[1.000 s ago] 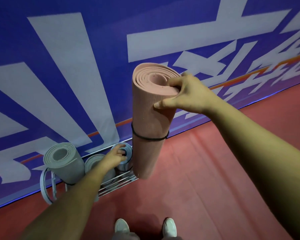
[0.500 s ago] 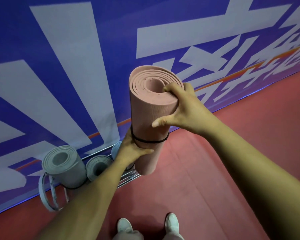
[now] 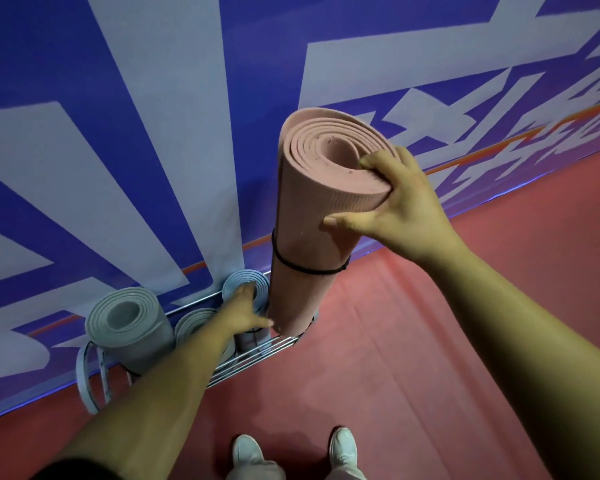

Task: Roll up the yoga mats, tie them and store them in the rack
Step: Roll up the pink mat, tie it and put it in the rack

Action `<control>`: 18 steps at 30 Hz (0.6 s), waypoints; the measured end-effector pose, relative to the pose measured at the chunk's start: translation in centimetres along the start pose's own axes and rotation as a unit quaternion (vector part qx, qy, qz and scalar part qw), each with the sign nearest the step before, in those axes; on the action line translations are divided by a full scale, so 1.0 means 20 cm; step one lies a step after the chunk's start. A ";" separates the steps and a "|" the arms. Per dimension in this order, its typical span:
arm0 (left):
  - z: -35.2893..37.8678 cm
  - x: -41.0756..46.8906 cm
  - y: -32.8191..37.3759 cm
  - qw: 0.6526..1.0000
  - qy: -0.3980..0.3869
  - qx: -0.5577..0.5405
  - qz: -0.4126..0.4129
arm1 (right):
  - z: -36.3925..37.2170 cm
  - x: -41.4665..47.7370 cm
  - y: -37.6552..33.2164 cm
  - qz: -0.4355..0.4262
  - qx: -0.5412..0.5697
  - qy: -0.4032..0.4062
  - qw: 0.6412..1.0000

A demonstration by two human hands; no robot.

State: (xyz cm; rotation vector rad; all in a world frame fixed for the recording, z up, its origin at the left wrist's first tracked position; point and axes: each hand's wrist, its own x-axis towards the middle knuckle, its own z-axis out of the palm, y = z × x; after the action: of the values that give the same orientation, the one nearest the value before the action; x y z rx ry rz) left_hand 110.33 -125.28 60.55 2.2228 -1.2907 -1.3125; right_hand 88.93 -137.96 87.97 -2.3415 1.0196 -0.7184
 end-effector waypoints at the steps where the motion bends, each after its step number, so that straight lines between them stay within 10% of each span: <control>1: 0.03 0.04 -0.07 0.998 -0.013 0.055 -0.020 | 0.00 0.01 0.01 0.001 0.000 0.006 1.000; 18: 0.19 0.52 -0.40 0.900 -0.105 0.416 -0.080 | 0.12 0.04 0.13 -0.005 0.007 0.025 1.000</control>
State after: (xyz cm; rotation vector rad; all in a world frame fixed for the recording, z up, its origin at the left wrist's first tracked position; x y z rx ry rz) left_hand 113.84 -128.19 47.76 2.8289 -2.0934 -1.2102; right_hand 89.58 -139.67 84.75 -2.3300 1.0218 -0.7899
